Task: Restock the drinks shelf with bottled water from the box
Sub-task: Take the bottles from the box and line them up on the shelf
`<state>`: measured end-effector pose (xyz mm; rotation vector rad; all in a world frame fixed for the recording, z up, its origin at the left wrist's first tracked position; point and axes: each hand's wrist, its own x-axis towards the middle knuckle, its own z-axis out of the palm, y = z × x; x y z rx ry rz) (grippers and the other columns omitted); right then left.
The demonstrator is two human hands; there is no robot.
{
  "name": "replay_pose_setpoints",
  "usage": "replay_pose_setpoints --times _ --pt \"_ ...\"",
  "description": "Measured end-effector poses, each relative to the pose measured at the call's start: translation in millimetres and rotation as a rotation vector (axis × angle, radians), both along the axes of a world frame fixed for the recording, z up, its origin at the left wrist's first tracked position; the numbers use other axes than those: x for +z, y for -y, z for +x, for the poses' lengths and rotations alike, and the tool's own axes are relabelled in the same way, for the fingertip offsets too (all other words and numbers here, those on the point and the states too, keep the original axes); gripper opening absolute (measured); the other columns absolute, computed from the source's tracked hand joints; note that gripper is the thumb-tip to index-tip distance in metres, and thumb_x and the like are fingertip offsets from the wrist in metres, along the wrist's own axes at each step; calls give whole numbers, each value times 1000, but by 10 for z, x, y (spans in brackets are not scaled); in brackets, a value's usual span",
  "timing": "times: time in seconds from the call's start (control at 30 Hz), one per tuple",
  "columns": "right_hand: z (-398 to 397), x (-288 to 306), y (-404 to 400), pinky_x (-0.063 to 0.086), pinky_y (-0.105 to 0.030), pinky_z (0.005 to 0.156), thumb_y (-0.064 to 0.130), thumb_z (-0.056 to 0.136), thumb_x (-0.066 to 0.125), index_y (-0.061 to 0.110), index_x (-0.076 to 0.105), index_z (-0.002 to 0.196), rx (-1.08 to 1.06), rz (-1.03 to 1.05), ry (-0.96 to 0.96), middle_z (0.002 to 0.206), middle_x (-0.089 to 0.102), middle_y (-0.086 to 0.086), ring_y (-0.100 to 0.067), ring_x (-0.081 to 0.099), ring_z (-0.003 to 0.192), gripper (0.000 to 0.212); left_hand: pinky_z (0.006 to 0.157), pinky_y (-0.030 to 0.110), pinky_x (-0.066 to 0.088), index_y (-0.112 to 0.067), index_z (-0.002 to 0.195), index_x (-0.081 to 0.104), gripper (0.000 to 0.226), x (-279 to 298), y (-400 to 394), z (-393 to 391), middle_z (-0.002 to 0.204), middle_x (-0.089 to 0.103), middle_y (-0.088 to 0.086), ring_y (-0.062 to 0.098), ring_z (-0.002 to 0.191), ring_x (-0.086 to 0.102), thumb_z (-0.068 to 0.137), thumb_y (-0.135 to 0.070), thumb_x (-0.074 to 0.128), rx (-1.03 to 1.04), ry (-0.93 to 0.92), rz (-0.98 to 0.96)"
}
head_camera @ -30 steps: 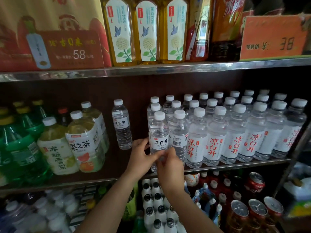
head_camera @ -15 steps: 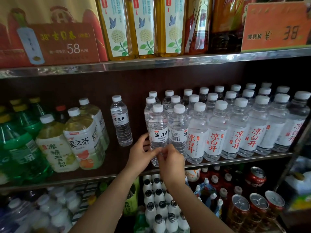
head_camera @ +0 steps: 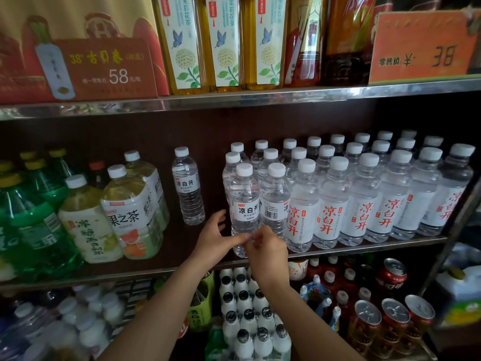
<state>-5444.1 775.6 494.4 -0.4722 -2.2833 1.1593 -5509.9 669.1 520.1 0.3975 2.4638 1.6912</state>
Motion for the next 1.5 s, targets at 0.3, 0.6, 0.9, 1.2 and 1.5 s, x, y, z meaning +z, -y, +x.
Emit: replay_pose_setpoints --times 0.3,0.6,0.9,1.2,1.5 --pt "277 130 -83 55 -30 78 35 82 70 21 62 118 109 -124 112 97 68 10 -9 65 87 39 101 30 38 -22 149 24 84 102 272 272 148 38 0 15 130 43 81 -40 70 -14 63 -8" --pt "983 89 -74 53 -34 92 33 75 80 12 63 121 172 -463 119 101 72 1 -12 68 94 54 89 25 42 -22 143 36 68 -53 594 1079 137 50 -2 12 115 54 85 -39 65 36 63 58" --pt "1716 -456 81 50 -32 86 42 74 79 18 59 126 231 -534 222 114 67 1 -16 63 105 61 71 10 41 -19 146 32 79 -756 804 1874 137 51 -3 8 111 55 80 -32 72 22 212 102" --pt "2029 -2176 270 52 -37 94 39 67 84 16 61 121 239 -567 417 110 70 -3 -15 66 101 63 90 29 46 -22 138 43 73 -2482 1098 2287 132 54 2 17 122 52 75 -19 79 76 436 80" --pt "2261 -4832 776 49 -37 97 26 73 82 14 54 123 341 -556 581 116 62 1 -16 60 107 59 103 36 39 -23 143 35 84 -5063 1289 2417 145 41 2 21 132 41 73 -20 81 137 518 -25"
